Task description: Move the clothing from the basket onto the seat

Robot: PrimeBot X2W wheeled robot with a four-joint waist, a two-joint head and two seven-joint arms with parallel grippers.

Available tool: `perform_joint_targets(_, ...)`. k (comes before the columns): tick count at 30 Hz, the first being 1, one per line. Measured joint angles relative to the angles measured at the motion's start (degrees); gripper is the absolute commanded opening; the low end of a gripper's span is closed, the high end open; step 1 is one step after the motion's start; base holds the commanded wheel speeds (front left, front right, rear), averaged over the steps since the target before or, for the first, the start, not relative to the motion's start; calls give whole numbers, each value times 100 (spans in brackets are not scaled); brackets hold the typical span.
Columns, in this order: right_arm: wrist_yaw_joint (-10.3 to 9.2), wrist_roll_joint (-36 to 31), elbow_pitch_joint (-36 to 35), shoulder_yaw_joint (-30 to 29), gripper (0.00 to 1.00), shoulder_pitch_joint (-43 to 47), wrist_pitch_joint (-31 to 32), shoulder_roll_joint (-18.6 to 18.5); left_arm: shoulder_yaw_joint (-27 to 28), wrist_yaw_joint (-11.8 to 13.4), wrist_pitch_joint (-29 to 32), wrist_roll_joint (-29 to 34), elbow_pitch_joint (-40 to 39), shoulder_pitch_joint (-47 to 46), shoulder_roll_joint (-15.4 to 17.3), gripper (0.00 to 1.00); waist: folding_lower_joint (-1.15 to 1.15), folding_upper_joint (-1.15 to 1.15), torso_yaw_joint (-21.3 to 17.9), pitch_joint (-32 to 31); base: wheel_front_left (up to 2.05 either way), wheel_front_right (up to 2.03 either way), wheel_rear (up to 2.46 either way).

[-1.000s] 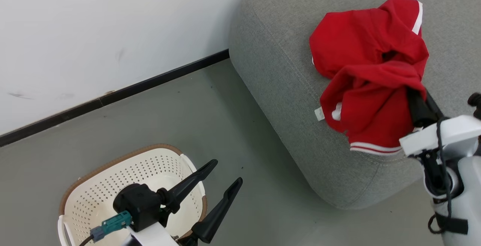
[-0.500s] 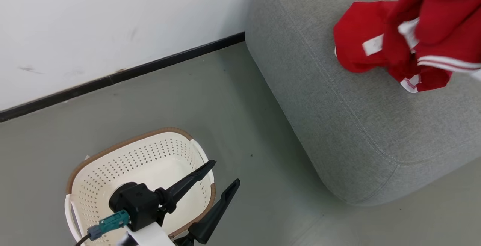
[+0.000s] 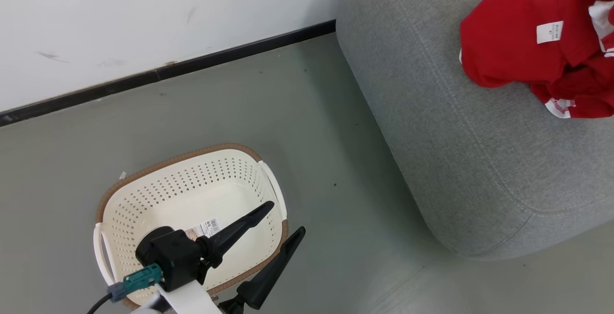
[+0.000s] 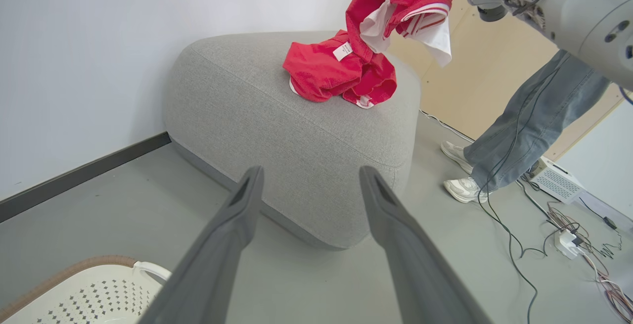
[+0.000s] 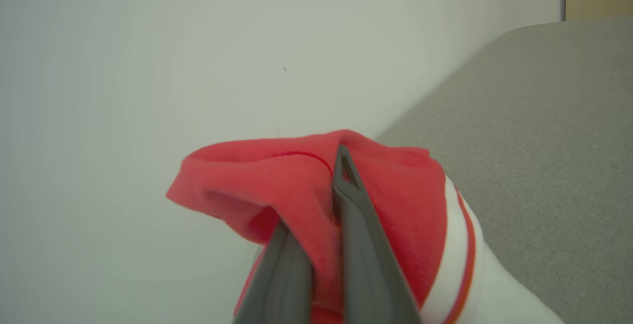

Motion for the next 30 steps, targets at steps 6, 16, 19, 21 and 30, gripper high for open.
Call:
perform_joint_targets(6,0,-221,94,-222,0,-231,47,15,-5,-54,57,0,-10,-4,73,100,0,0,103,134,0,0,0)
perform_joint_targets(16,0,-594,176,-426,0,-632,165,20,-15,-141,109,-1,-49,-114,120,100,0,0,190,330,0,0,0)
perform_joint_targets(19,0,-797,123,-590,0,-847,166,13,-13,-141,109,-2,-51,-114,171,100,0,0,234,414,0,0,0)
perform_joint_targets(21,0,-887,59,-688,0,-973,166,14,-9,-141,109,-2,-58,-114,188,100,0,0,258,456,0,0,0)
perform_joint_targets(30,0,-1171,204,-1109,0,-1097,166,275,66,-140,129,-19,-140,-113,260,100,0,0,370,701,0,0,0)
